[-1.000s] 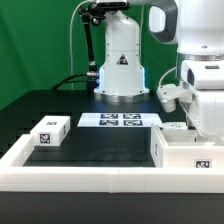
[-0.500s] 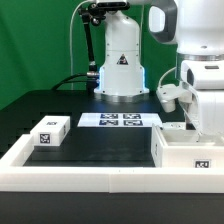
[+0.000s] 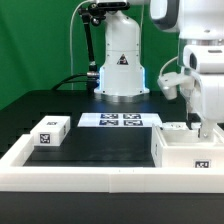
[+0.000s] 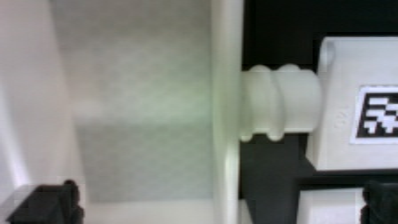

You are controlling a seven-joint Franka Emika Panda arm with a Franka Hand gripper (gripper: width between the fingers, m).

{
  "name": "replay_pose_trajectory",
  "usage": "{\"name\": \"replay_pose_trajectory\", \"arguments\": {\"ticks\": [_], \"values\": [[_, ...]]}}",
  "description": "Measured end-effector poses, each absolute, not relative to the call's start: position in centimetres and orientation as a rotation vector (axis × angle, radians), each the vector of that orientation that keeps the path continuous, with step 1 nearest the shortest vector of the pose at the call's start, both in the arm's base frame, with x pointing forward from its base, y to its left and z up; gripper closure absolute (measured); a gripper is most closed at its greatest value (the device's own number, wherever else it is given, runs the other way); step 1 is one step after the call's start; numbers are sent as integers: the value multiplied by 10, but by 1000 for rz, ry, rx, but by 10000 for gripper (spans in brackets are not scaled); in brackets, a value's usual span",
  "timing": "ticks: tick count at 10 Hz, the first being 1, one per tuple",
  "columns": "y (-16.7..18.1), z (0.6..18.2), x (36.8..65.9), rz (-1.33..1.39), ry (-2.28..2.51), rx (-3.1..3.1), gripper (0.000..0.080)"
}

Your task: Assemble cabinet

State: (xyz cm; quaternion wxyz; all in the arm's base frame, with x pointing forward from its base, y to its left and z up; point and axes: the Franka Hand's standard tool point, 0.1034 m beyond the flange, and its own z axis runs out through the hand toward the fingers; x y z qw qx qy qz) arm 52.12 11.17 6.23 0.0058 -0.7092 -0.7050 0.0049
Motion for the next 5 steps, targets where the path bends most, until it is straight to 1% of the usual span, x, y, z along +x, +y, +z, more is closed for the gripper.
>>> {"name": "replay_pose_trajectory", "arguments": {"ticks": [1,3,4,5], "values": [[113,72,519,6,-2204,-2235,2],[117,79,505,8,-2194,-2248,2],[120,79,492,5,-2193,-2248,2],[117,78,495,7,-2186,-2253,2]]}}
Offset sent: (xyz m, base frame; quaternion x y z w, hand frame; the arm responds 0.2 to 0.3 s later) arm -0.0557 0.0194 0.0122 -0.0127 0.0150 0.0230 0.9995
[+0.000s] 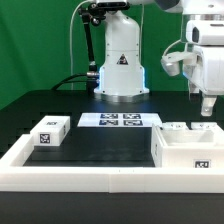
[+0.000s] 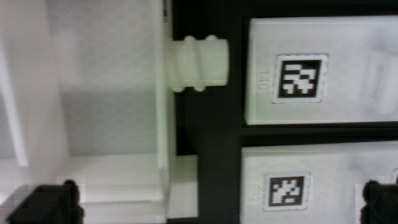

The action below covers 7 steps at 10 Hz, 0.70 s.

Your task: Assemble cabinet

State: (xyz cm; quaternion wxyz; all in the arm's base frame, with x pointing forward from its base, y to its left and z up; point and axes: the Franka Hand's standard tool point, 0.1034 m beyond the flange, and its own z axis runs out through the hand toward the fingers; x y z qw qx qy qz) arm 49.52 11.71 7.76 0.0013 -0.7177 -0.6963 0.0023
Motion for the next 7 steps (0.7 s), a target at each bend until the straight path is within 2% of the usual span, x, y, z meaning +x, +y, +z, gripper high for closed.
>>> {"name": "replay_pose_trajectory", "arguments": {"ticks": [3,7], "values": [[117,76,494,10,-2180,-2256,2],[152,60,449,-31,-2103,-2294,2]]}}
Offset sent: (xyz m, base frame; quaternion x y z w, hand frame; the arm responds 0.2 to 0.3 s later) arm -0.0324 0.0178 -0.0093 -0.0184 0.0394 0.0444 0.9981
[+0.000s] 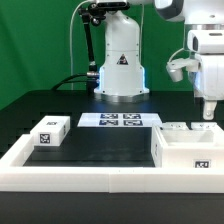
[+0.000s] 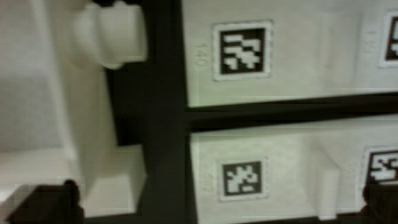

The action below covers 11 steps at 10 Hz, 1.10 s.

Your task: Assemble cabinet

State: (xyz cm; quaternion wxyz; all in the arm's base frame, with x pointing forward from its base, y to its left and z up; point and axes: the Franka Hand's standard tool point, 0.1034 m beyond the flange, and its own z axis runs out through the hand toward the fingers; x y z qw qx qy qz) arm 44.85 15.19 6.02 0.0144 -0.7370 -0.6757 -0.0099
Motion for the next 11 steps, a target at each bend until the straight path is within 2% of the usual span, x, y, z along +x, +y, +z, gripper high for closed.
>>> {"name": "replay_pose_trajectory", "arguments": {"ticks": [5,10,11], "values": [[165,29,429,-29,-2083,-2258,2],[165,19,424,-6,-2068,-2251,26],[164,19,423,-5,-2067,-2251,220]]}}
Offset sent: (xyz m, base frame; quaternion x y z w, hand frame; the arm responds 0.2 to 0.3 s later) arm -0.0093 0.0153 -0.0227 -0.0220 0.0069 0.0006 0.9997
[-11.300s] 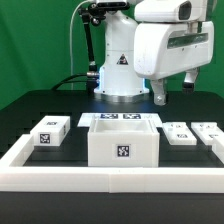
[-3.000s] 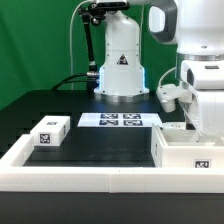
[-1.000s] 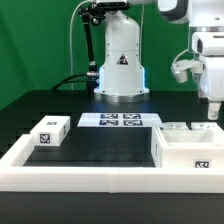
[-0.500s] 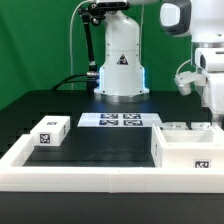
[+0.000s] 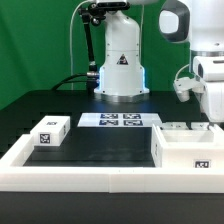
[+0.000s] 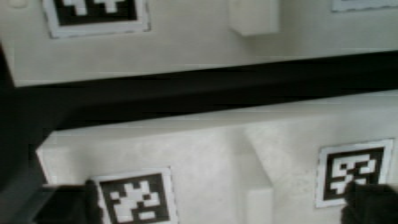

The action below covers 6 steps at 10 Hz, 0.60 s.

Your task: Assemble cabinet

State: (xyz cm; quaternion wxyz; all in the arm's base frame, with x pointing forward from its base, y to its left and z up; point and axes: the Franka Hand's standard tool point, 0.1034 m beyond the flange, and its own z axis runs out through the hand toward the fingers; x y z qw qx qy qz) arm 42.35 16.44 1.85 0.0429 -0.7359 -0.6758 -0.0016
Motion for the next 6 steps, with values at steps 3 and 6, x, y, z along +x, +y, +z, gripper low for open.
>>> {"name": "replay_pose_trajectory", "arguments": {"ticks": [3,6], "values": [[164,16,422,3,-2063,-2249,556],[164,15,423,-7,-2062,-2251,732]]}}
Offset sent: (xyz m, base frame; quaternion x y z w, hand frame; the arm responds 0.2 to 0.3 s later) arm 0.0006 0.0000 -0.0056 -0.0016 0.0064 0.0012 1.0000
